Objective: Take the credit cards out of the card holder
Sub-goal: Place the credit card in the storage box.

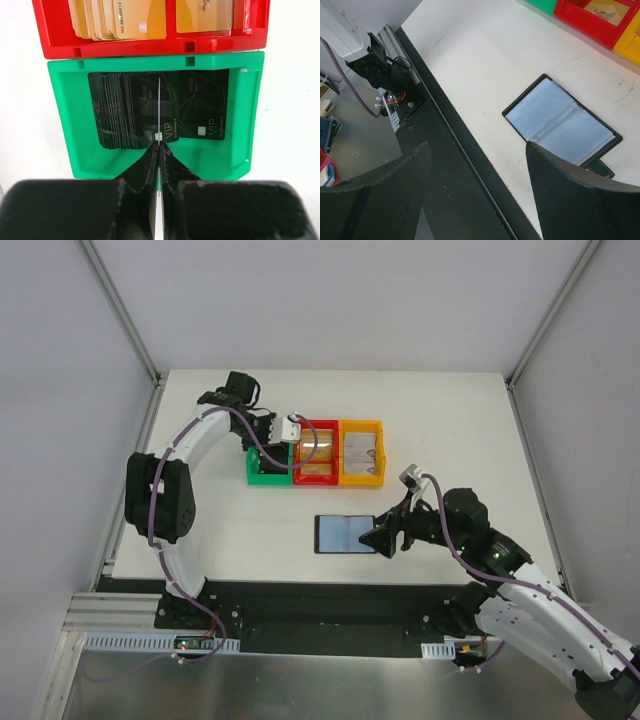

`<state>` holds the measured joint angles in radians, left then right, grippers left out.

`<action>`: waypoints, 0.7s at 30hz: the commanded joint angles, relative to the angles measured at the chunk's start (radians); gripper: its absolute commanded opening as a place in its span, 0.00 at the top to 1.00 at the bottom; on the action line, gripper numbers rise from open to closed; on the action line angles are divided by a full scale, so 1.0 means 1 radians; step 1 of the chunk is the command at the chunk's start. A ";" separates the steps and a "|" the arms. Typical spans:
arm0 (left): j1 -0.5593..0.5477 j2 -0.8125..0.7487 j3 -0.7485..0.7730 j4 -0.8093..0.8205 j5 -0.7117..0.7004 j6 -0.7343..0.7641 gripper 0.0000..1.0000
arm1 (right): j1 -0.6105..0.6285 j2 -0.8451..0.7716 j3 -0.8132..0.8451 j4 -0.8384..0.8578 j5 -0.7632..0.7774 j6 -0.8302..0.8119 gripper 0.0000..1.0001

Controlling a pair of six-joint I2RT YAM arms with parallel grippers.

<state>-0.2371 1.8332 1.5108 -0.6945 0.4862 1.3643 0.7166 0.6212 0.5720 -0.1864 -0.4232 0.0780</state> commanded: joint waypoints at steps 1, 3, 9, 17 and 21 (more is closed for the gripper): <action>-0.010 0.018 0.045 -0.025 -0.015 0.045 1.00 | -0.003 0.011 0.009 0.044 0.009 0.014 0.22; -0.010 0.027 0.048 -0.023 -0.014 0.048 1.00 | -0.002 0.015 0.006 0.045 0.012 0.016 0.22; -0.025 0.057 0.051 -0.019 -0.024 0.050 1.00 | -0.002 0.014 0.003 0.048 0.020 0.017 0.22; -0.044 0.081 0.046 -0.007 -0.029 0.044 1.00 | -0.003 0.018 0.002 0.048 0.024 0.022 0.22; -0.045 0.089 0.043 -0.002 -0.032 0.039 1.00 | -0.003 0.014 -0.001 0.048 0.027 0.025 0.22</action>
<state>-0.2699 1.9186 1.5314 -0.6888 0.4515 1.3811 0.7166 0.6388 0.5716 -0.1757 -0.4046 0.0887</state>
